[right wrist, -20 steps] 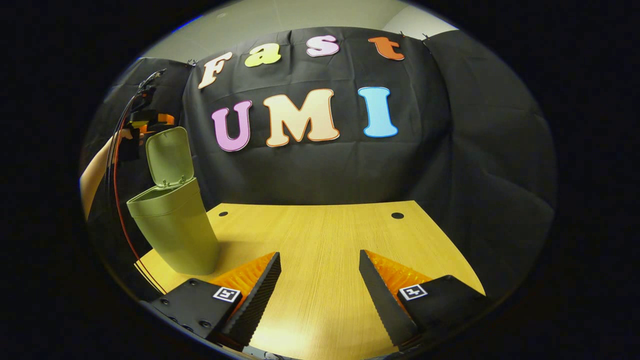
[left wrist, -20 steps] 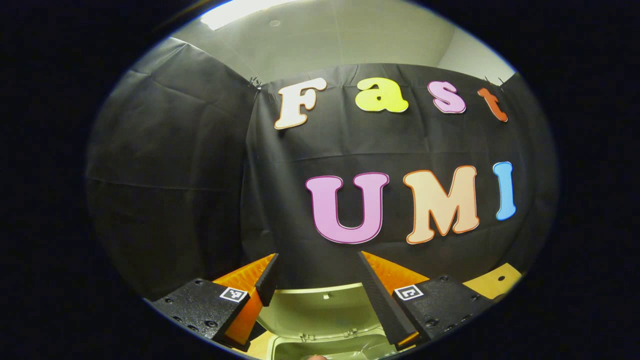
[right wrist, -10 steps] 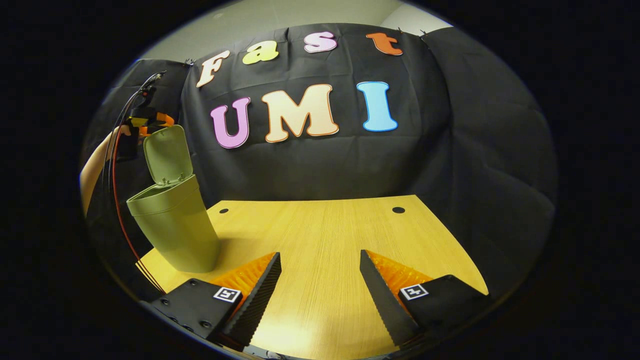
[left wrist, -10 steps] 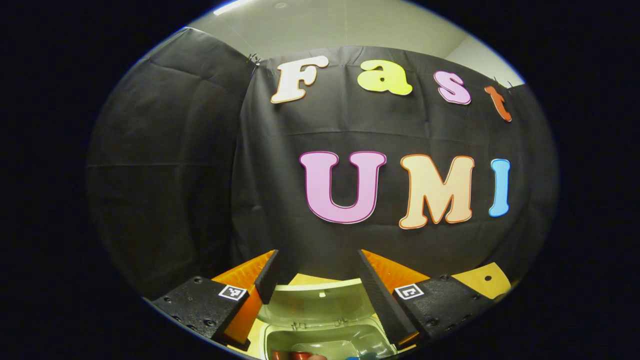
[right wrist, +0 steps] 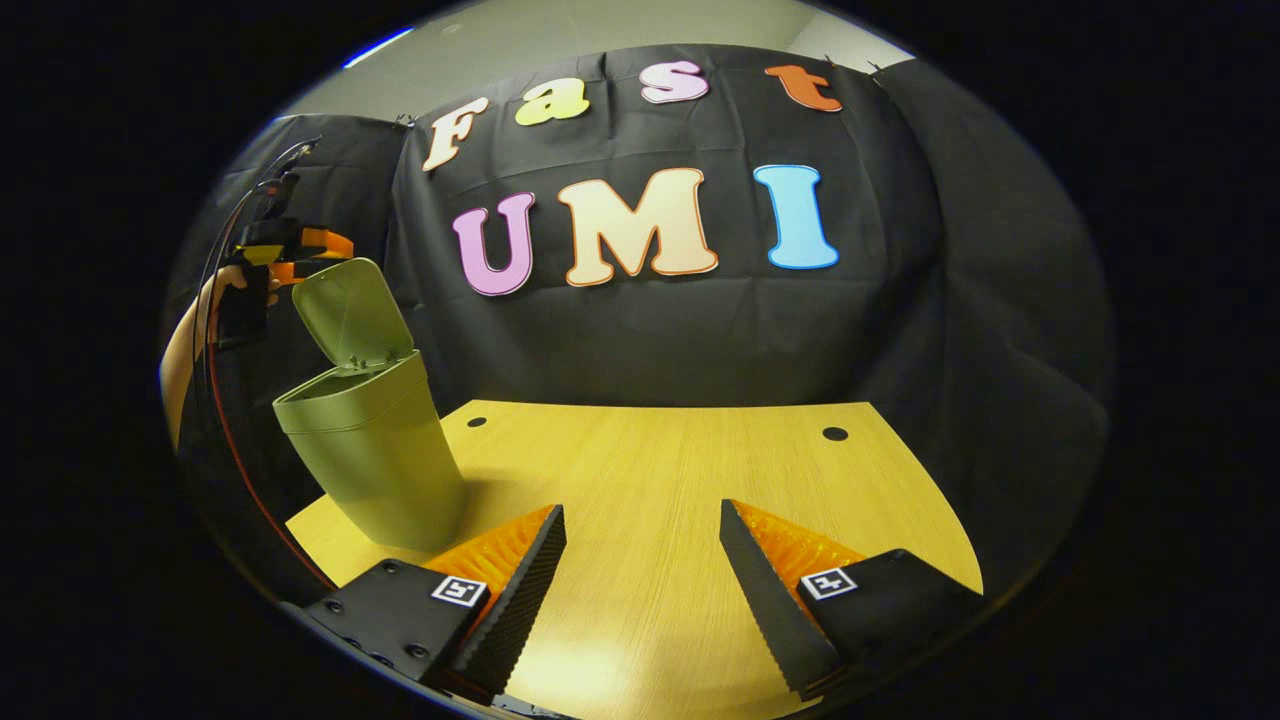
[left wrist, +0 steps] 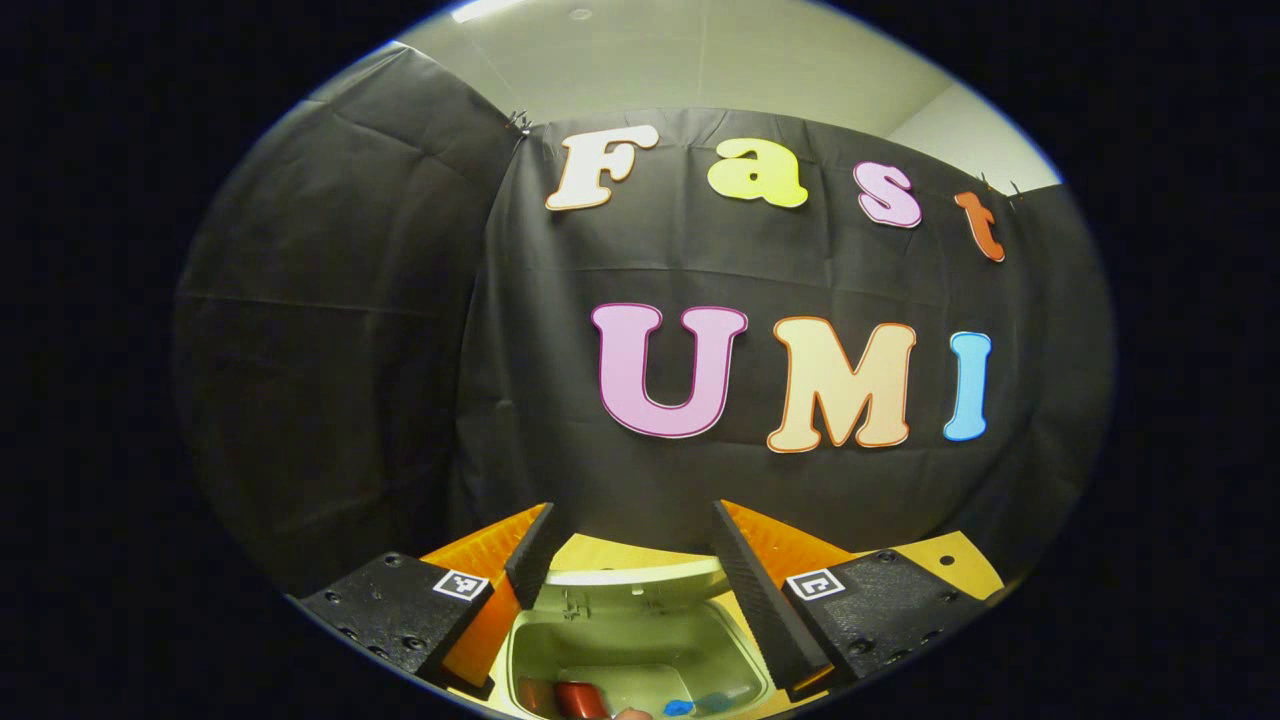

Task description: Press the lid of the desktop garbage bin to open it, pick up the crumpled paper on the desktop and throw it into the bin, then pick up the pop can on the desktop and drop it into the bin, and finally close the garbage bin lid.

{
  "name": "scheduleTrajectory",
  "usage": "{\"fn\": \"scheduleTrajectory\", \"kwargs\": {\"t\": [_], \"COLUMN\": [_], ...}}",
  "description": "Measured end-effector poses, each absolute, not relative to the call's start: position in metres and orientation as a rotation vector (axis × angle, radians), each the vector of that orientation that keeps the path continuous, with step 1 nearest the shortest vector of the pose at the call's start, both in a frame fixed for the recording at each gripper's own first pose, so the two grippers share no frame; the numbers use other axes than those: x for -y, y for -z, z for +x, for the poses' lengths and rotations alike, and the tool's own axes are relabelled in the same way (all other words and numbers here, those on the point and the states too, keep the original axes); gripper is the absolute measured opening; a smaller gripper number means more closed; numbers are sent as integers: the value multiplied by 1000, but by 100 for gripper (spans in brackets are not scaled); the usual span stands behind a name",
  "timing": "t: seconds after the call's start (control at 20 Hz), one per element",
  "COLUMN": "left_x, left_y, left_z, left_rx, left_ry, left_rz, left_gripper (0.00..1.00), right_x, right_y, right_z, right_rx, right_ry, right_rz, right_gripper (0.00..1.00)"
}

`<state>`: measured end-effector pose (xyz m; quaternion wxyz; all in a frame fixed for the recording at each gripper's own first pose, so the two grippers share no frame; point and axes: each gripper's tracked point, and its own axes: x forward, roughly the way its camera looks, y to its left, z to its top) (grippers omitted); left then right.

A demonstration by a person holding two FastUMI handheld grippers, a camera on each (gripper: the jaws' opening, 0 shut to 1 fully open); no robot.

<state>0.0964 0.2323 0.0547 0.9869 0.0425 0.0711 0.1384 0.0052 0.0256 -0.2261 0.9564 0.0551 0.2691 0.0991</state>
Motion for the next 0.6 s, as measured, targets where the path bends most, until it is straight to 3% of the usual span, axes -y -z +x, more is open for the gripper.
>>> {"fn": "scheduleTrajectory", "kwargs": {"t": [0.6], "left_x": [-217], "left_y": [-1], "left_z": [43], "left_rx": [-183], "left_ry": [-273], "left_rz": [105], "left_gripper": [90], "right_x": [-49], "right_y": [230], "right_z": [8], "right_rx": [-561], "right_ry": [-278], "right_rz": [97], "right_gripper": [95]}}
